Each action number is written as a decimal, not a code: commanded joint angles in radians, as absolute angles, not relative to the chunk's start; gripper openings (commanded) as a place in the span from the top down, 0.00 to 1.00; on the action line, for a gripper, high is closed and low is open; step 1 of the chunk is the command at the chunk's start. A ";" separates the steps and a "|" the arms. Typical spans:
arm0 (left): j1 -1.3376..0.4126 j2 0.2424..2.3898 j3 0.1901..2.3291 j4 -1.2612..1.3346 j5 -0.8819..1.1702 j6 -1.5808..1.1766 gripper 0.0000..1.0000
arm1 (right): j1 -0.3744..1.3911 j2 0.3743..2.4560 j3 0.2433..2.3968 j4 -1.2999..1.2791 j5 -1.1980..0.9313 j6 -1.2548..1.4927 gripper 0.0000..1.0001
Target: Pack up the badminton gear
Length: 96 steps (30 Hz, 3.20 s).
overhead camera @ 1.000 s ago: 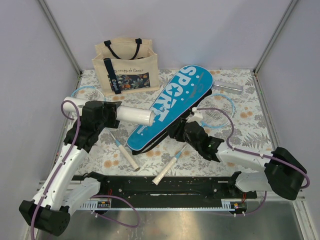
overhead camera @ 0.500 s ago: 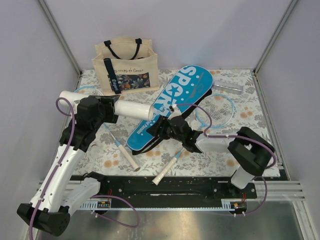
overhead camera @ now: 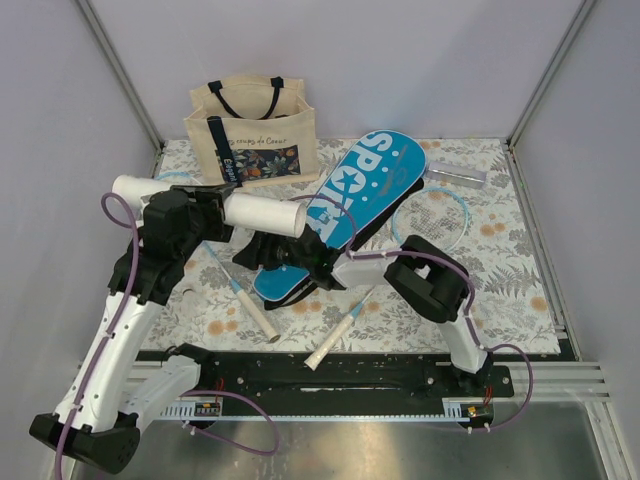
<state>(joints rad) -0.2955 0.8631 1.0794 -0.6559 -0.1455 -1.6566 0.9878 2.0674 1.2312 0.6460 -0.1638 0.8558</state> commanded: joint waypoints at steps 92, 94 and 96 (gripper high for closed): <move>-0.229 0.957 1.175 -0.614 -0.489 -1.611 0.43 | 1.157 2.470 1.793 0.476 -0.414 0.844 0.39; -0.229 0.965 1.181 -0.614 -0.485 -1.611 0.43 | 1.157 2.464 1.796 0.457 -0.439 0.798 0.40; -0.229 0.972 1.183 -0.614 -0.480 -1.615 0.43 | 1.158 2.456 1.801 0.430 -0.452 0.752 0.39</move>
<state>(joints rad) -0.2337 0.9649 1.1442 -0.6903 -0.4599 -1.6058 1.1427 2.4992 1.7634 0.4618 -0.3878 0.8734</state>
